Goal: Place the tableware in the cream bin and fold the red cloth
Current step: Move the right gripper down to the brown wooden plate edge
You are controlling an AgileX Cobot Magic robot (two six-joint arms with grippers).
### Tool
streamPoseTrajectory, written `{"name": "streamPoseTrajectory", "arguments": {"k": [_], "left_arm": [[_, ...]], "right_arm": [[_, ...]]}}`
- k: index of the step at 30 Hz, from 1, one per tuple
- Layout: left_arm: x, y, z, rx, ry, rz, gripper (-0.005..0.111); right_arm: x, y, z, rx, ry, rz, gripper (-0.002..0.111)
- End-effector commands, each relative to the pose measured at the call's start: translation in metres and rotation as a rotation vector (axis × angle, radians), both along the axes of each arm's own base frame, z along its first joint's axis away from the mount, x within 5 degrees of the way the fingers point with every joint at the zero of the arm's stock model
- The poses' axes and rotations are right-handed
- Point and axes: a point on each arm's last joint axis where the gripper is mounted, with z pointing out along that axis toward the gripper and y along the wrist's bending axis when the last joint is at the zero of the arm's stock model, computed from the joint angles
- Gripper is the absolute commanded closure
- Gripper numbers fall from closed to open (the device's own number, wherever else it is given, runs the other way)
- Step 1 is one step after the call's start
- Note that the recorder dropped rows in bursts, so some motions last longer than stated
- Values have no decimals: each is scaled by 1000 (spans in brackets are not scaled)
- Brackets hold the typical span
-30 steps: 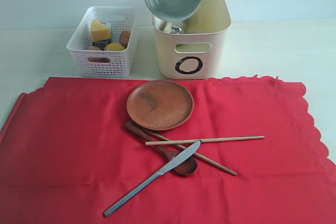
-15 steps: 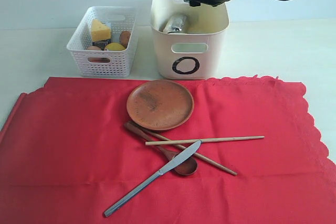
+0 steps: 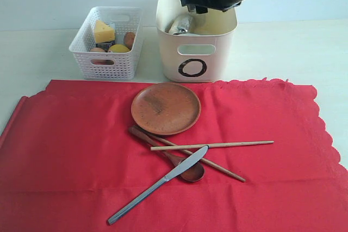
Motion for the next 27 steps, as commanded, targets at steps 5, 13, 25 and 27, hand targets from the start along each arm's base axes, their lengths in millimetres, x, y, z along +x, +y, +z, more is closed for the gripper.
{"name": "streamPoseTrajectory", "arguments": {"k": [5, 13, 25, 27], "left_arm": [[0, 0, 1, -4, -10, 2, 105], [0, 0, 1, -2, -10, 1, 105], [0, 0, 1, -4, -10, 2, 105], [0, 0, 1, -2, -10, 2, 105]], "right_arm": [[-22, -3, 51, -15, -19, 54, 49], [-41, -4, 69, -26, 49, 108, 49], [-70, -2, 67, -75, 289, 257, 49], [-74, -2, 65, -82, 334, 281, 49]]}}
